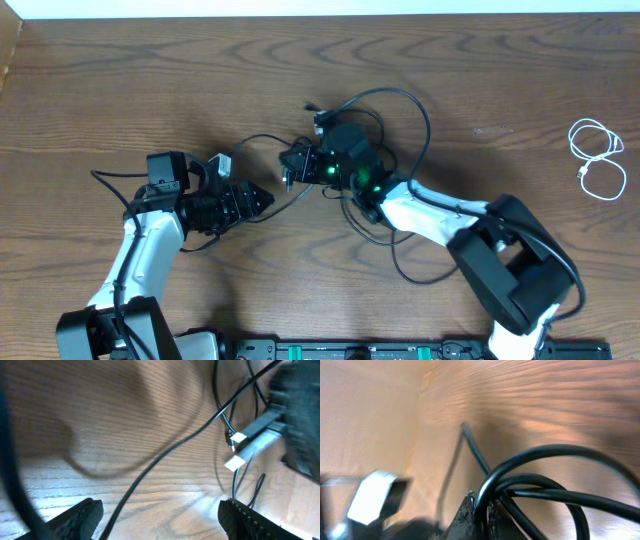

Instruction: Untangle cables

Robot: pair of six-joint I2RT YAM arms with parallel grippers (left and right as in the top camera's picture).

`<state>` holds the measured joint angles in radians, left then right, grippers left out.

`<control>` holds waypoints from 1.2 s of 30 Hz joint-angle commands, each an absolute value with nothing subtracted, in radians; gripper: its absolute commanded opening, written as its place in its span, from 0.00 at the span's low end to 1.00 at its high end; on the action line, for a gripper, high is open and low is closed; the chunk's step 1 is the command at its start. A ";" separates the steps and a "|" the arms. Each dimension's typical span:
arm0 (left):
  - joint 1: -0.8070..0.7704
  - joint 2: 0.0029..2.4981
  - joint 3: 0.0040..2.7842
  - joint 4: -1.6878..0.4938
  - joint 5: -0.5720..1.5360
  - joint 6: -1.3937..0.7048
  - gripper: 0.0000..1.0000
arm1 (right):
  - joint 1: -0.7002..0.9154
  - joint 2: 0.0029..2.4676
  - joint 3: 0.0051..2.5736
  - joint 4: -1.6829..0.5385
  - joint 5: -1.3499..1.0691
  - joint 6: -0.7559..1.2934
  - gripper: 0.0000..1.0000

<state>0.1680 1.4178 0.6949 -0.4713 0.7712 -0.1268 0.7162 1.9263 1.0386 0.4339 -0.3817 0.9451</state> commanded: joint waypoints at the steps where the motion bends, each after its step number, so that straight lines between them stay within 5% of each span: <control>1: 0.166 1.423 0.695 -0.472 0.812 -0.094 0.80 | 0.720 1.909 1.040 0.395 -0.649 0.789 0.01; 8: 0.166 1.423 0.695 -0.471 0.812 -0.094 0.80 | 0.719 1.909 1.040 0.141 -0.800 0.665 0.01; 18: 0.167 1.423 0.695 -0.469 0.812 -0.094 0.80 | 0.728 1.909 1.040 0.122 -1.063 0.307 0.01; 28: 0.167 1.423 0.695 -0.469 0.827 -0.094 0.84 | 0.790 1.909 1.040 -0.100 -1.084 -0.048 0.01; 36: 0.167 1.423 0.695 -0.469 0.819 -0.094 0.83 | 0.845 1.908 1.044 -0.133 -1.194 -0.165 0.01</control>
<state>0.1680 1.4178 0.6949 -0.4694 0.8062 -0.1066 0.8318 1.9106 1.0367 -0.1356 -1.0718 -0.0692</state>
